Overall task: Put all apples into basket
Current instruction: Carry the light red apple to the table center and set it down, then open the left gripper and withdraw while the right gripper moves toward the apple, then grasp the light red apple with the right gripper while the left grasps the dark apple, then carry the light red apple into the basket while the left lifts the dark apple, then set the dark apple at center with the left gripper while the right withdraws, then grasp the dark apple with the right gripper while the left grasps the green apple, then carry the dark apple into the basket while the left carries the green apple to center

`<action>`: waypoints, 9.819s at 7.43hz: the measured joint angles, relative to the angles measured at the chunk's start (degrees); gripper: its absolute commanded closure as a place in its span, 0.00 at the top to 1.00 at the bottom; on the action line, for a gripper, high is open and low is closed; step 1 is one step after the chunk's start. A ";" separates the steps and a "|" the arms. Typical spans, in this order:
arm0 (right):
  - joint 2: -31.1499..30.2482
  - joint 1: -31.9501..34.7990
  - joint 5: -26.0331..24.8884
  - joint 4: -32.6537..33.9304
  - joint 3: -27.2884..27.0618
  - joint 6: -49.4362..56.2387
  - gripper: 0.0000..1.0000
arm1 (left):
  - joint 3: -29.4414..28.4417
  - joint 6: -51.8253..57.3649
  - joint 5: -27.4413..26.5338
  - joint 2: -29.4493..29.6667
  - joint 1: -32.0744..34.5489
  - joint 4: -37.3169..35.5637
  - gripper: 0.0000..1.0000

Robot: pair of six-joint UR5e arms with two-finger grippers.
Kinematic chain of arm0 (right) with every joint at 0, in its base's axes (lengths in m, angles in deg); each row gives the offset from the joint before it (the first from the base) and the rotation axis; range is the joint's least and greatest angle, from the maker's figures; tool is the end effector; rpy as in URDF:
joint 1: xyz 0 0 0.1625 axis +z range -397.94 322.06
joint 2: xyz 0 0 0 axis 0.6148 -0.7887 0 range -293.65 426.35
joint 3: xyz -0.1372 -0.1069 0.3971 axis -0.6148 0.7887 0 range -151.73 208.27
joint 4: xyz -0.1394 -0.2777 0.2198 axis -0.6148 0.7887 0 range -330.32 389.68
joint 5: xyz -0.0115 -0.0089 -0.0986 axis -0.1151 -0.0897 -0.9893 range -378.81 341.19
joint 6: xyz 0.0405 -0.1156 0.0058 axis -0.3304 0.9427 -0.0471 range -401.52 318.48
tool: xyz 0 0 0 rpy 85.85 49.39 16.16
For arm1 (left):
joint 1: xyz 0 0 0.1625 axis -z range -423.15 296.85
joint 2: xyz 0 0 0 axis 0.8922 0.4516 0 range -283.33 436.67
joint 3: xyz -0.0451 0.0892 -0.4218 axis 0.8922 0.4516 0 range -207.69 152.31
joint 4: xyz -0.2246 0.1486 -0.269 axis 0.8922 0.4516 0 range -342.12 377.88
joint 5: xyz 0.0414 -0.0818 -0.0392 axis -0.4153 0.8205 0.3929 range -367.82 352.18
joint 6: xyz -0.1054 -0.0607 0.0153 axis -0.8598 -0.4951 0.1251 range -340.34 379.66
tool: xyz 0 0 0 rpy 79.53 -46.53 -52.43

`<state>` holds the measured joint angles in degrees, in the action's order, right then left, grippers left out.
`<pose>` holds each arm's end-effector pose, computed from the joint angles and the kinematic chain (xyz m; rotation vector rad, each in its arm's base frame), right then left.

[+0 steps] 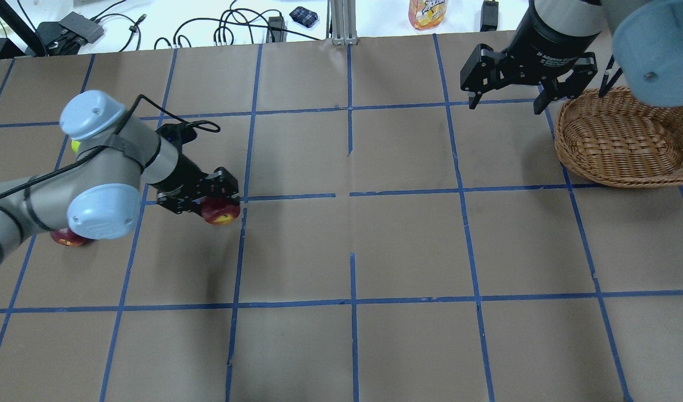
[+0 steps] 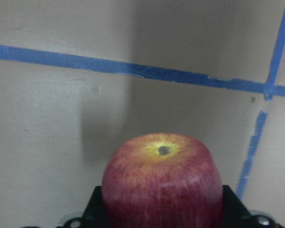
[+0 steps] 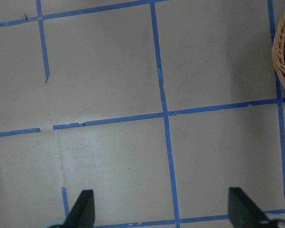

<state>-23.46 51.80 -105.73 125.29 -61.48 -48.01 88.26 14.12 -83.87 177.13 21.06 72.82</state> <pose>0.1377 -0.4698 0.4843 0.1774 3.0740 -0.1474 -0.1153 -0.4766 0.2558 0.2902 -2.8835 -0.0332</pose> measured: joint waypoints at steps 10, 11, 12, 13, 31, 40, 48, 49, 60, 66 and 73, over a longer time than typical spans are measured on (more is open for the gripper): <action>0.14 -0.08 -0.62 -0.12 0.24 0.34 1.00 | -7.75 -27.30 -0.78 13.74 27.60 -22.66 1.00; 0.26 -0.09 -0.68 -0.21 0.52 0.35 1.00 | -7.95 -22.82 -0.76 11.83 23.84 -20.53 1.00; 0.36 -0.08 -0.50 -0.17 0.62 0.16 1.00 | -8.02 -16.91 -1.46 9.57 18.66 -15.85 1.00; 0.66 0.24 -0.15 0.07 0.48 -0.61 1.00 | -8.20 -10.31 -5.56 6.87 12.39 -8.36 1.00; 20.07 16.55 -0.73 29.50 -11.15 -5.77 0.54 | -10.81 36.71 -16.75 11.47 -32.18 8.25 0.13; 24.84 -34.30 2.02 28.43 -2.01 49.38 0.64 | -14.02 -11.78 0.01 6.80 9.74 4.31 0.04; 31.26 -40.29 5.90 22.60 6.29 57.46 1.00 | -14.62 -22.76 -7.36 16.45 27.07 -12.87 1.00; 29.40 -38.76 5.53 19.01 6.12 54.62 1.00 | -14.91 -20.84 -7.76 14.17 24.20 -10.50 1.00; 18.27 9.67 4.06 22.02 -8.97 -17.91 0.99 | -37.31 39.37 -21.36 21.69 -19.33 12.75 1.00; 26.26 14.37 4.77 29.84 -9.24 -16.73 0.99 | -36.91 42.33 -21.46 28.55 -19.52 4.82 1.00; 27.55 18.02 3.88 26.91 -8.57 -13.87 0.58 | -38.56 42.09 -24.10 27.31 -17.89 6.98 0.01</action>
<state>4.10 69.82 -101.86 152.19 -70.05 -61.88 49.70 56.21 -107.96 204.44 3.16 79.80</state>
